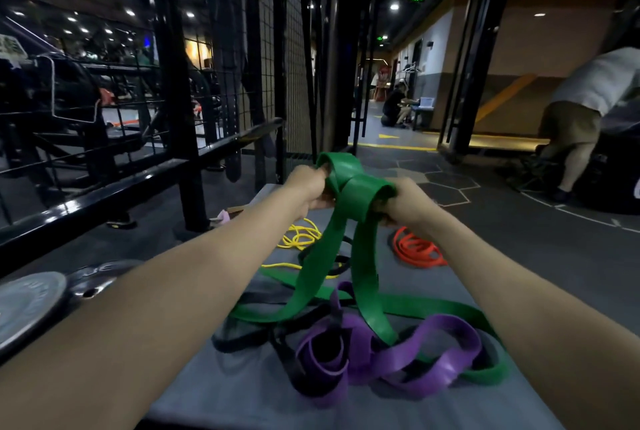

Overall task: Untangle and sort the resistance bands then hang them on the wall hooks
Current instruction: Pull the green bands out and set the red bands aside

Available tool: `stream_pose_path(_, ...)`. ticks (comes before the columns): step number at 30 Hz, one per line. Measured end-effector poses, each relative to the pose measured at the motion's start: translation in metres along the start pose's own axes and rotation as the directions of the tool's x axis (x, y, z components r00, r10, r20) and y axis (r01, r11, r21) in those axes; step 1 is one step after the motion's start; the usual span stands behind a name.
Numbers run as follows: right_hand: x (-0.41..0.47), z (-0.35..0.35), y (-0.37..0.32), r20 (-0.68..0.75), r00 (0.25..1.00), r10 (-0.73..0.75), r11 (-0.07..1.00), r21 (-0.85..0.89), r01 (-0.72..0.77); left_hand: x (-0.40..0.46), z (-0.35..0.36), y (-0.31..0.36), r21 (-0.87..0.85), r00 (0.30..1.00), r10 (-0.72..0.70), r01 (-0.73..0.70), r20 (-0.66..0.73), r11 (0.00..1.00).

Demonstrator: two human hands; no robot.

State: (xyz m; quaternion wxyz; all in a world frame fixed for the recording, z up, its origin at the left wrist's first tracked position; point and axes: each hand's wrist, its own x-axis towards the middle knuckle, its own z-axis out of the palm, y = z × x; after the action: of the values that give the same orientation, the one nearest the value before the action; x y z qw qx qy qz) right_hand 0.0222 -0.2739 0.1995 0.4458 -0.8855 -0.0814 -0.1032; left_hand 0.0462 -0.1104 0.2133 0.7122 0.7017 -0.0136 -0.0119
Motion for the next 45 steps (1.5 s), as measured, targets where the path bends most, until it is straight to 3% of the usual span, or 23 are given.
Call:
stream_pose_path(4, -0.012, -0.002, -0.005, 0.232, 0.973, 0.019, 0.975, 0.211, -0.069, 0.003, 0.009, 0.005, -0.033, 0.997, -0.016, 0.014, -0.072, 0.999)
stream_pose_path(6, -0.012, 0.000, -0.007, 0.259, 0.965, 0.035, 0.968, 0.231, -0.097, 0.003, 0.013, 0.009, -0.112, 0.993, -0.060, 0.049, -0.099, 0.992)
stream_pose_path(10, -0.013, 0.002, -0.006, 0.176, 0.979, 0.101, 0.923, 0.351, -0.158, -0.001, 0.018, 0.010, -0.130, 0.998, -0.060, 0.058, -0.017, 0.990)
stream_pose_path(14, -0.013, -0.003, -0.009, 0.110, 0.992, 0.061, 0.964, 0.253, -0.087, -0.001, 0.018, 0.006, -0.071, 0.994, -0.017, 0.025, 0.109, 0.997)
stream_pose_path(17, -0.005, -0.011, -0.021, 0.018, 0.999, 0.036, 0.963, 0.268, -0.040, -0.001, 0.012, 0.004, -0.094, 0.991, -0.009, 0.021, 0.131, 0.995)
stream_pose_path(20, 0.007, -0.022, -0.033, -0.113, 0.993, 0.040, 0.962, 0.272, -0.007, -0.001, 0.008, -0.006, 0.024, 0.983, 0.047, -0.052, 0.178, 0.998)
stream_pose_path(23, 0.018, -0.030, -0.044, -0.164, 0.986, 0.043, 0.965, 0.264, 0.002, -0.006, 0.006, -0.020, 0.030, 0.962, 0.096, -0.107, 0.257, 0.994)
stream_pose_path(27, 0.030, -0.045, -0.062, -0.233, 0.967, 0.101, 0.867, 0.497, 0.029, -0.009, 0.002, -0.050, 0.405, 0.949, 0.052, -0.182, 0.311, 0.896)
stream_pose_path(32, 0.044, -0.058, -0.081, -0.273, 0.953, 0.133, 0.766, 0.639, 0.076, -0.017, 0.027, -0.064, 0.478, 0.946, 0.058, -0.213, 0.319, 0.852)
stream_pose_path(35, 0.048, -0.060, -0.088, -0.294, 0.943, 0.156, 0.738, 0.669, 0.087, -0.019, 0.057, -0.073, 0.362, 0.945, 0.085, -0.203, 0.317, 0.910)
stream_pose_path(38, 0.049, -0.067, -0.082, -0.320, 0.921, 0.223, 0.743, 0.667, 0.052, -0.014, 0.068, -0.088, 0.259, 0.979, 0.130, -0.167, 0.155, 0.951)
stream_pose_path(45, 0.037, -0.076, -0.023, -0.329, 0.860, 0.390, 0.713, 0.699, -0.056, 0.012, 0.014, -0.031, 0.045, 0.997, 0.072, -0.071, -0.017, 0.996)
